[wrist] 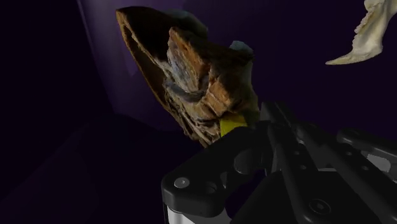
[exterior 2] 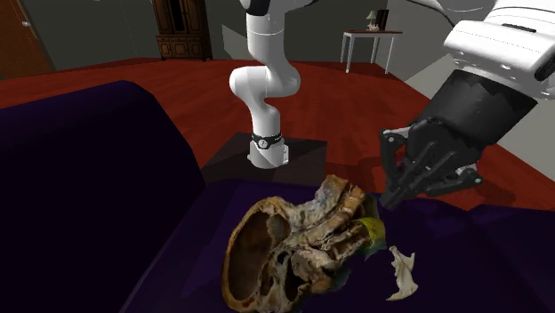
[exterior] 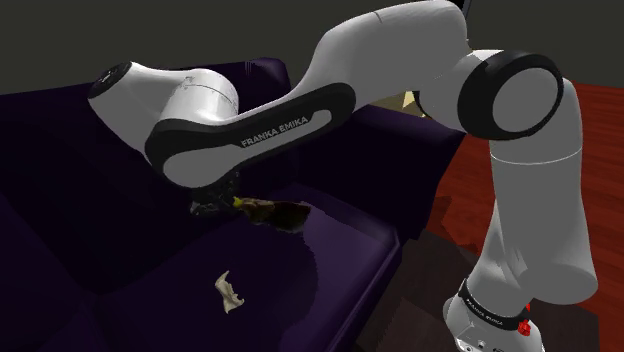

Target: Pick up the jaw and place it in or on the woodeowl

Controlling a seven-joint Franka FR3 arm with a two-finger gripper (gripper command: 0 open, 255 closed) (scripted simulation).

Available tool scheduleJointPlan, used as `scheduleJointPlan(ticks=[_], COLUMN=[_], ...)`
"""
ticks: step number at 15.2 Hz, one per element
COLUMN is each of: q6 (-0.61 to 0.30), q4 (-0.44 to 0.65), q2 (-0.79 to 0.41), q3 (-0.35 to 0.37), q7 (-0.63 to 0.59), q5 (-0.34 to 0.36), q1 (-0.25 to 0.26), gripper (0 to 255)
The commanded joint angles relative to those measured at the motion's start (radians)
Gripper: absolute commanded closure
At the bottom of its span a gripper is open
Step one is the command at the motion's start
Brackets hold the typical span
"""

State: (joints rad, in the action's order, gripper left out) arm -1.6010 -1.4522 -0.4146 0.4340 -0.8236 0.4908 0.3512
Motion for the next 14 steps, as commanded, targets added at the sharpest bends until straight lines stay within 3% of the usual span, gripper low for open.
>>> scheduleJointPlan(ticks=[1,6,14], q6=[0.000,-0.218,-0.543], q4=[0.000,-0.161,-0.308], q2=[0.000,0.005,-0.071], q3=[0.001,0.020,0.033], q7=[-0.001,-0.057,-0.131], q5=[0.000,-0.065,-0.123], q1=[0.001,-0.040,-0.050], gripper=[0,0,0])
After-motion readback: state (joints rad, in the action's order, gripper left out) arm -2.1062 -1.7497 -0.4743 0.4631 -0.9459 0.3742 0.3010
